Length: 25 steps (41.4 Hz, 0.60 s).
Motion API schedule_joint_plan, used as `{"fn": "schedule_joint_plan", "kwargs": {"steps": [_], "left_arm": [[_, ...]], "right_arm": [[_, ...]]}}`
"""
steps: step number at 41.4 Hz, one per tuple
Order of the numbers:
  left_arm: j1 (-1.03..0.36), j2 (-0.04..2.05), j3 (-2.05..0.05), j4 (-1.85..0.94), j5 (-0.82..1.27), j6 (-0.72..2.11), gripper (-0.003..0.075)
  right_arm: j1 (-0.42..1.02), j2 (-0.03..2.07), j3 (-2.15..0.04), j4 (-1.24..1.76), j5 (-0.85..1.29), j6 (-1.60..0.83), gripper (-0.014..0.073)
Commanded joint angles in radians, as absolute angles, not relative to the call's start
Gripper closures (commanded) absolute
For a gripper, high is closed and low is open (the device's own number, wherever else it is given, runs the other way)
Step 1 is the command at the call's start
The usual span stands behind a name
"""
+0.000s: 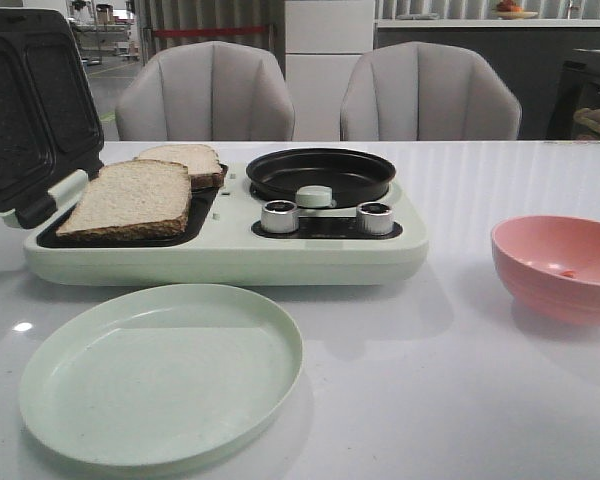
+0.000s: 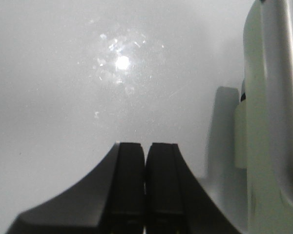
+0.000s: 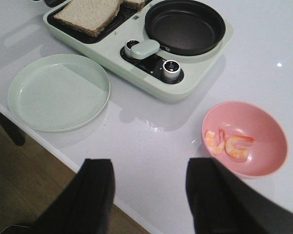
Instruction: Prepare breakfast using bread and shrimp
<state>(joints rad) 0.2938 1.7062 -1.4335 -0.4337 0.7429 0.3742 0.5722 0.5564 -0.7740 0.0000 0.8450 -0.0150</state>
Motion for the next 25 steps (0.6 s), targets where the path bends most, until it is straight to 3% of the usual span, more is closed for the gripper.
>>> {"fn": "schedule_joint_plan", "kwargs": {"steps": [1,25], "left_arm": [[0.294,1.7,-1.523,-0.521,0.699,0.38,0.0612],[0.179,1.73,-1.591,-0.565,0.764,0.44,0.0619]], "right_arm": [[0.569,0.558,-0.801,-0.012,0.773,-0.017,0.015],[0.569,0.558,-0.801,-0.012,0.773,-0.017,0.015]]}}
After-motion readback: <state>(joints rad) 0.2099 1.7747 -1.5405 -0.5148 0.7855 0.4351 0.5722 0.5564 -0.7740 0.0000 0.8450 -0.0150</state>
